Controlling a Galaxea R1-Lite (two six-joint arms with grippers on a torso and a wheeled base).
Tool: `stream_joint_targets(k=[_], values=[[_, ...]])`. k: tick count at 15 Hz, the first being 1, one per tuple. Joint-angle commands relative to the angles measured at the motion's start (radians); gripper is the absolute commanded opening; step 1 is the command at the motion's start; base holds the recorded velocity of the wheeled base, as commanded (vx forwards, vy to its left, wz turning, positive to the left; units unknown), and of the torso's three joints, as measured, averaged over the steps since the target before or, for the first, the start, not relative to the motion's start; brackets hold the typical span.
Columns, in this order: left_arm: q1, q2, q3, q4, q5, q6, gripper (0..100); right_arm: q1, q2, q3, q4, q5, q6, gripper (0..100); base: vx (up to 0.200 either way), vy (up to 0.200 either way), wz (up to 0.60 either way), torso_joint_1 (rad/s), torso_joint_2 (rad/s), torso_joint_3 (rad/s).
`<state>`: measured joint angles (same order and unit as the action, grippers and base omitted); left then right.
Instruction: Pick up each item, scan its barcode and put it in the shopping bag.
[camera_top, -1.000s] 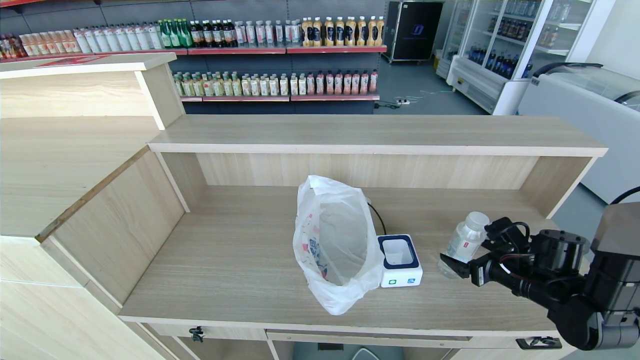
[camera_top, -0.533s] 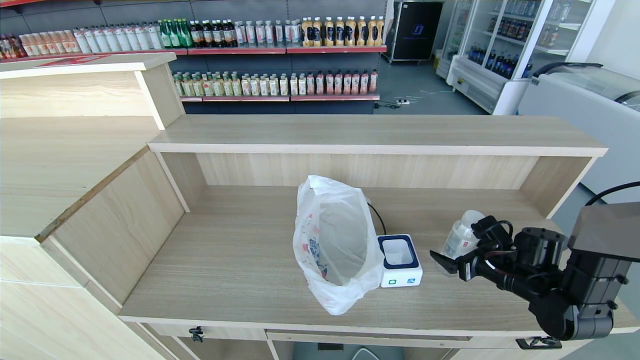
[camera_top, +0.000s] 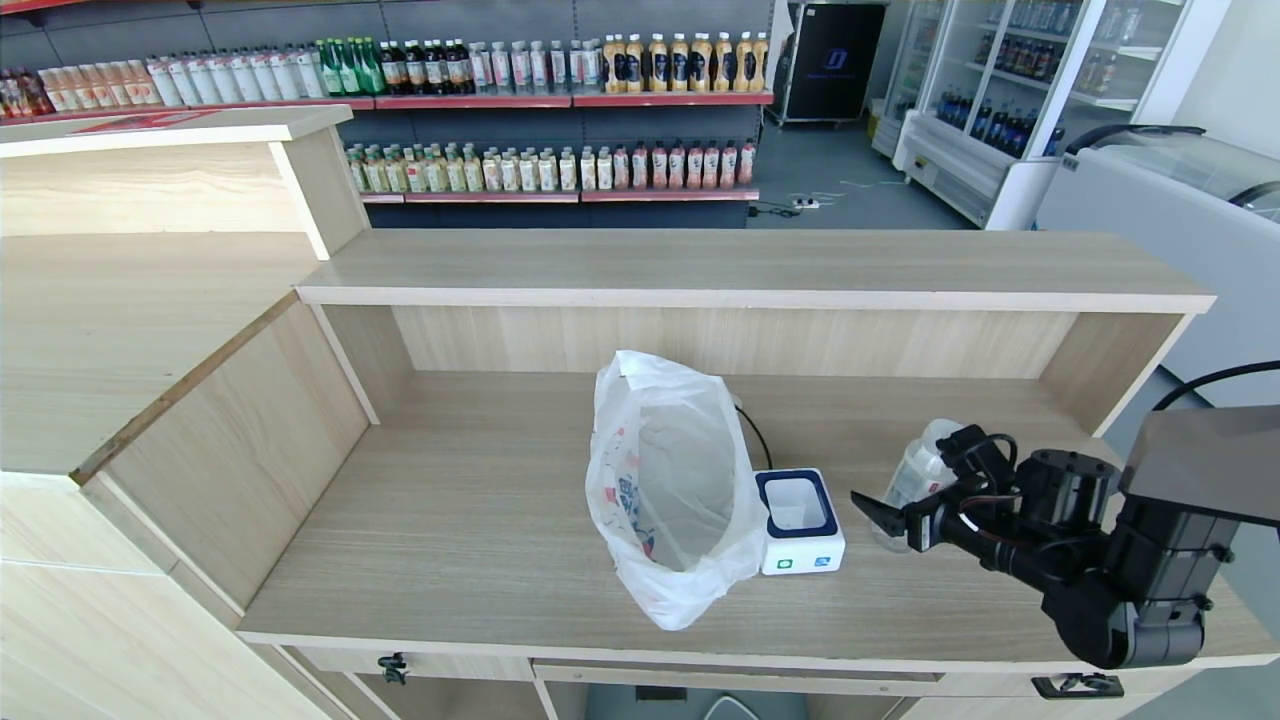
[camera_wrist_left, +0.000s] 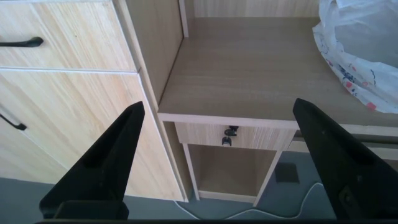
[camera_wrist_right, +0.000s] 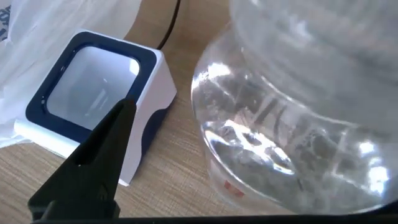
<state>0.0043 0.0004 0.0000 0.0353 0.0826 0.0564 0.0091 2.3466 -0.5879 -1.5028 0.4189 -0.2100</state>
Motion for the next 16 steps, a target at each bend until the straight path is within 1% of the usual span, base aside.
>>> stream_joint_targets(k=[1, 3, 5, 6, 12, 16], values=[[0.000, 0.000, 0.000, 0.000, 0.000, 0.000, 100, 0.005, 0.000, -0.017, 0.004, 0.029, 0.000, 100, 0.000, 0.000, 0.00, 0.000, 0.00, 0.000], [0.000, 0.000, 0.000, 0.000, 0.000, 0.000, 100, 0.011, 0.010, -0.033, 0.007, 0.055, -0.002, 100, 0.000, 0.000, 0.00, 0.000, 0.00, 0.000], [0.000, 0.000, 0.000, 0.000, 0.000, 0.000, 100, 0.015, 0.017, -0.033, 0.003, 0.058, -0.003, 100, 0.000, 0.000, 0.00, 0.000, 0.00, 0.000], [0.000, 0.000, 0.000, 0.000, 0.000, 0.000, 100, 0.014, 0.023, -0.033, 0.001, 0.058, -0.006, 0, 0.000, 0.000, 0.00, 0.000, 0.00, 0.000], [0.000, 0.000, 0.000, 0.000, 0.000, 0.000, 100, -0.047, 0.017, -0.024, 0.003, 0.058, -0.002, 0, 0.000, 0.000, 0.00, 0.000, 0.00, 0.000], [0.000, 0.000, 0.000, 0.000, 0.000, 0.000, 100, -0.064, -0.015, 0.000, 0.004, 0.057, 0.003, 0, 0.000, 0.000, 0.00, 0.000, 0.00, 0.000]])
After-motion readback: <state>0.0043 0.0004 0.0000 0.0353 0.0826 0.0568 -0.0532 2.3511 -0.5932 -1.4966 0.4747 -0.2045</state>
